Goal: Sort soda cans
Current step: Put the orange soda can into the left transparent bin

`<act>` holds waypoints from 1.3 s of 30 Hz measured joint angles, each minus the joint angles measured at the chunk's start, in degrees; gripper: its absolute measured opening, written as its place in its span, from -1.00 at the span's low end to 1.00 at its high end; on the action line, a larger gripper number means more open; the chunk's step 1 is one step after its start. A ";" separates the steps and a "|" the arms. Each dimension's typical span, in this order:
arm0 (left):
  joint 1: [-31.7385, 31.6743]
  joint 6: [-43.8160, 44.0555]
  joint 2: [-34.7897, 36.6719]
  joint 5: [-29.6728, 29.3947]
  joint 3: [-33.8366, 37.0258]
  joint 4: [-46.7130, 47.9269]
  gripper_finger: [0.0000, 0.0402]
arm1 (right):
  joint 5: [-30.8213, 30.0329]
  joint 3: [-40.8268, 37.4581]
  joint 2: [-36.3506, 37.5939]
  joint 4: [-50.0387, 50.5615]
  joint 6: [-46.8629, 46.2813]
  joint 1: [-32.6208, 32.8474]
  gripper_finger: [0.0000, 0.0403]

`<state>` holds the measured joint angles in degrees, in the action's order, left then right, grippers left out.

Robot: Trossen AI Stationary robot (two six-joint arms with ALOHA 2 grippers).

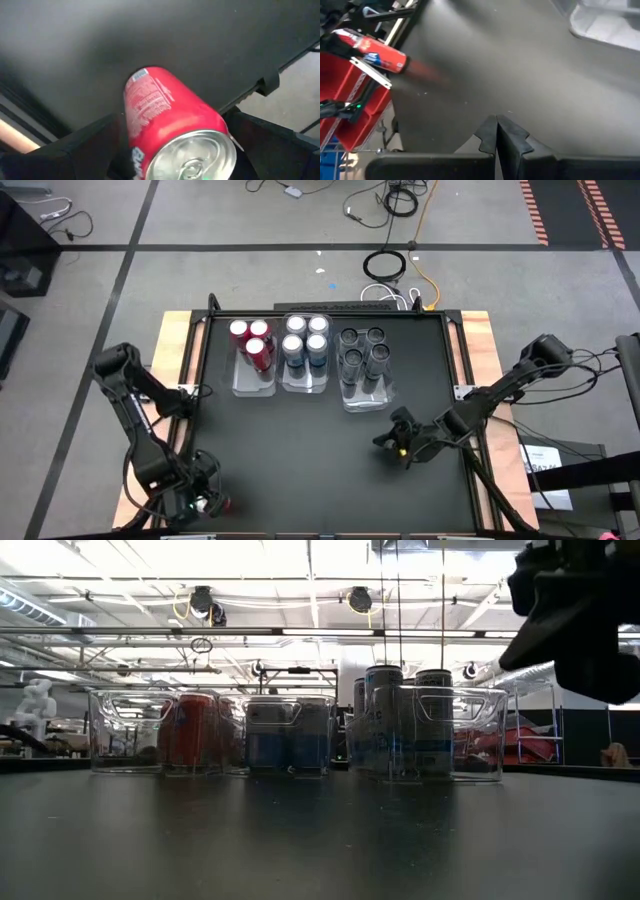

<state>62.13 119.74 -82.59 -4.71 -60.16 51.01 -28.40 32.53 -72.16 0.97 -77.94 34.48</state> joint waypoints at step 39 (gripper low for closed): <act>0.26 -3.35 -8.52 4.41 -0.02 -0.19 0.74 | 0.22 -0.01 -9.53 -13.04 -0.45 0.11 -1.00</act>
<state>62.39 116.40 -91.11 -0.30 -60.18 50.82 -28.18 32.52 -81.69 -12.07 -78.39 34.59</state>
